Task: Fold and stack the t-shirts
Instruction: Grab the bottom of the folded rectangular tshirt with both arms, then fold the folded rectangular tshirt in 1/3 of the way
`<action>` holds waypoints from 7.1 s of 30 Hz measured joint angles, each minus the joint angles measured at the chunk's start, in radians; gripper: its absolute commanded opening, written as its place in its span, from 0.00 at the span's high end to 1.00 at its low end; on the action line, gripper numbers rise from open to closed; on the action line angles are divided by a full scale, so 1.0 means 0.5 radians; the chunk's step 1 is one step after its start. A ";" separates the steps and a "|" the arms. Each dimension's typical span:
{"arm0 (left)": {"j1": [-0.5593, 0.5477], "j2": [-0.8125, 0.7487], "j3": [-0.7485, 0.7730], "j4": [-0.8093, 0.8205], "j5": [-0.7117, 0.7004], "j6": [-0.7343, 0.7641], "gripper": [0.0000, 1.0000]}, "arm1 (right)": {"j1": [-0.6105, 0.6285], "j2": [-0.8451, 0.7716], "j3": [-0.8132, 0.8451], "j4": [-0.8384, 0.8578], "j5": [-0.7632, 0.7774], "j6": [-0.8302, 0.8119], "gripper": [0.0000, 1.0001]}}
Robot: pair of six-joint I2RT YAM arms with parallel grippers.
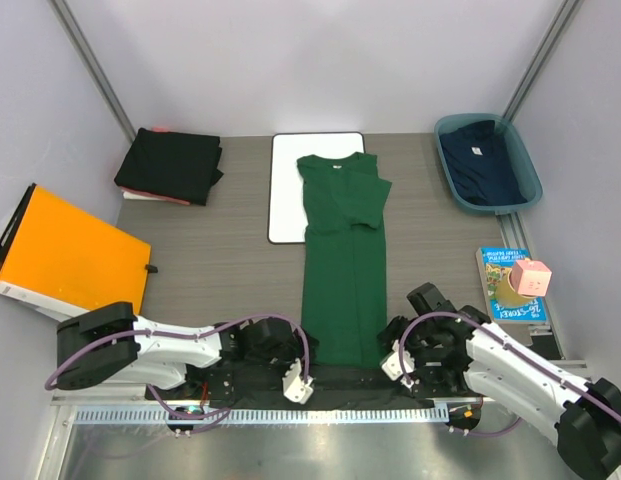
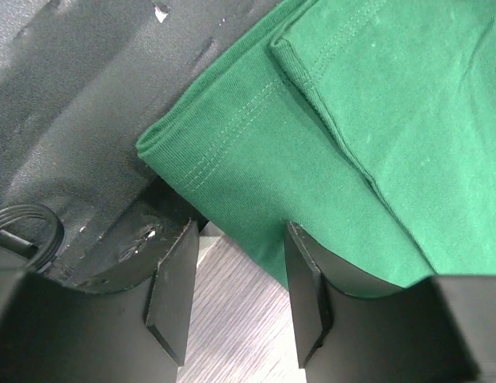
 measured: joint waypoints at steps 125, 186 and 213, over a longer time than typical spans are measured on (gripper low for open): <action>1.181 0.665 0.984 0.027 0.142 -0.004 0.96 | -0.278 0.923 0.630 1.123 0.623 0.623 0.99; 1.341 0.877 1.064 0.742 -0.522 -0.045 0.14 | -0.361 1.665 1.559 0.719 0.529 1.586 0.13; 1.006 0.687 0.819 0.517 -0.160 -0.235 0.16 | -0.246 1.981 1.567 0.996 0.596 1.622 0.19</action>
